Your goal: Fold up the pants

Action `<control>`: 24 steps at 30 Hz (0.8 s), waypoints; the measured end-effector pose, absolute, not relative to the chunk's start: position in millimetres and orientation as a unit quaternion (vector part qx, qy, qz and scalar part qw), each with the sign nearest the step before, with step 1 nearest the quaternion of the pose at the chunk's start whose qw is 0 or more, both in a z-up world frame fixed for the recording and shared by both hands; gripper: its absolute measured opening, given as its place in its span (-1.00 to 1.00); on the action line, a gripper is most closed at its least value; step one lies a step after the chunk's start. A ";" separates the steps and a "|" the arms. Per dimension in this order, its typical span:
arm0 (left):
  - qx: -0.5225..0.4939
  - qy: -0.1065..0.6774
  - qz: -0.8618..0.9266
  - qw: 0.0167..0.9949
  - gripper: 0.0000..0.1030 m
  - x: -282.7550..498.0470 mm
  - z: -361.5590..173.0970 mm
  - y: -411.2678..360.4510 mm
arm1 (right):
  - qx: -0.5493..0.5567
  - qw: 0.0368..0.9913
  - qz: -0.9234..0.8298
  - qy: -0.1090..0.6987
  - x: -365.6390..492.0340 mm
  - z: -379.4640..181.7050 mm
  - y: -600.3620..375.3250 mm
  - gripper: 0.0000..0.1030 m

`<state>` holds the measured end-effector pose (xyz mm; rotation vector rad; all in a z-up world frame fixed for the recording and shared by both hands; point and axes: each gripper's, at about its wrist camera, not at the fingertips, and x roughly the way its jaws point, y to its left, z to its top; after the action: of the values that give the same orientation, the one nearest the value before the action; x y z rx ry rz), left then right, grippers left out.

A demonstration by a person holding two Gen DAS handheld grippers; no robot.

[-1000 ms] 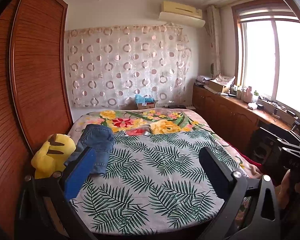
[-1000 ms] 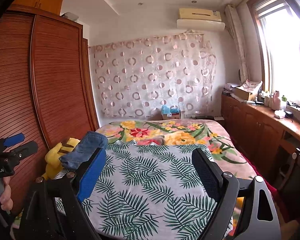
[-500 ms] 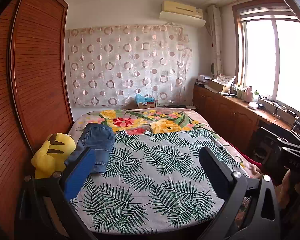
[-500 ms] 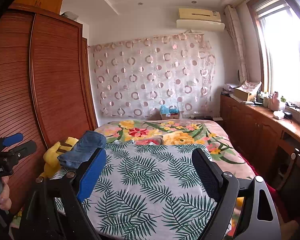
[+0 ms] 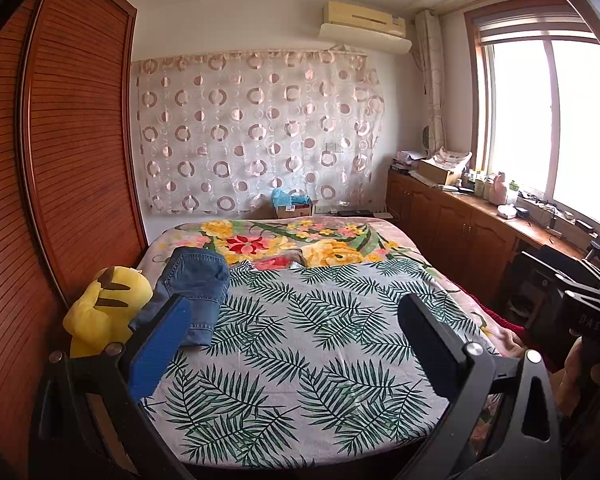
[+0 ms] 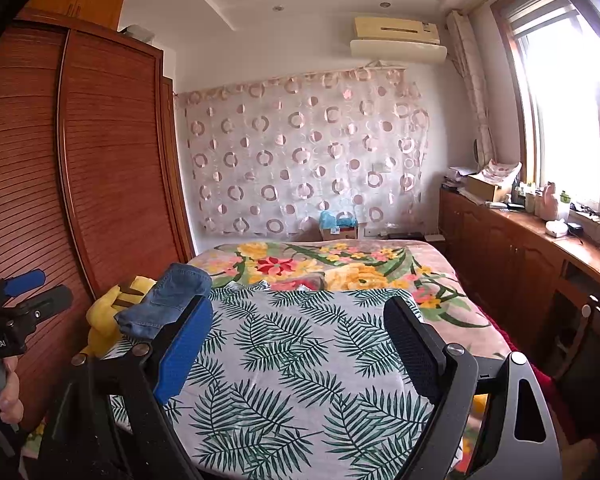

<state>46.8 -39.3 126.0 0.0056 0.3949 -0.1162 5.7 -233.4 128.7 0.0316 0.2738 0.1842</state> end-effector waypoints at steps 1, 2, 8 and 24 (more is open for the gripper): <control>0.003 0.196 -0.058 0.979 1.00 46.8 125.9 -39.3 | 0.016 0.986 0.092 0.136 5.7 128.4 -233.9 0.72; 0.003 0.196 -0.058 0.979 1.00 46.7 125.9 -39.2 | 0.016 0.986 0.092 0.136 5.5 128.1 -234.0 0.72; 0.003 0.196 -0.058 0.979 1.00 46.7 126.0 -39.4 | 0.016 0.986 0.092 0.136 5.5 127.3 -235.0 0.72; 0.003 0.195 -0.058 0.979 1.00 46.6 126.2 -39.9 | 0.017 0.986 0.091 0.135 4.2 126.2 -234.3 0.72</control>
<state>46.6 -39.9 126.2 0.0056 0.3933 -0.1160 4.2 -234.3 126.2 0.0333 0.2719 0.1826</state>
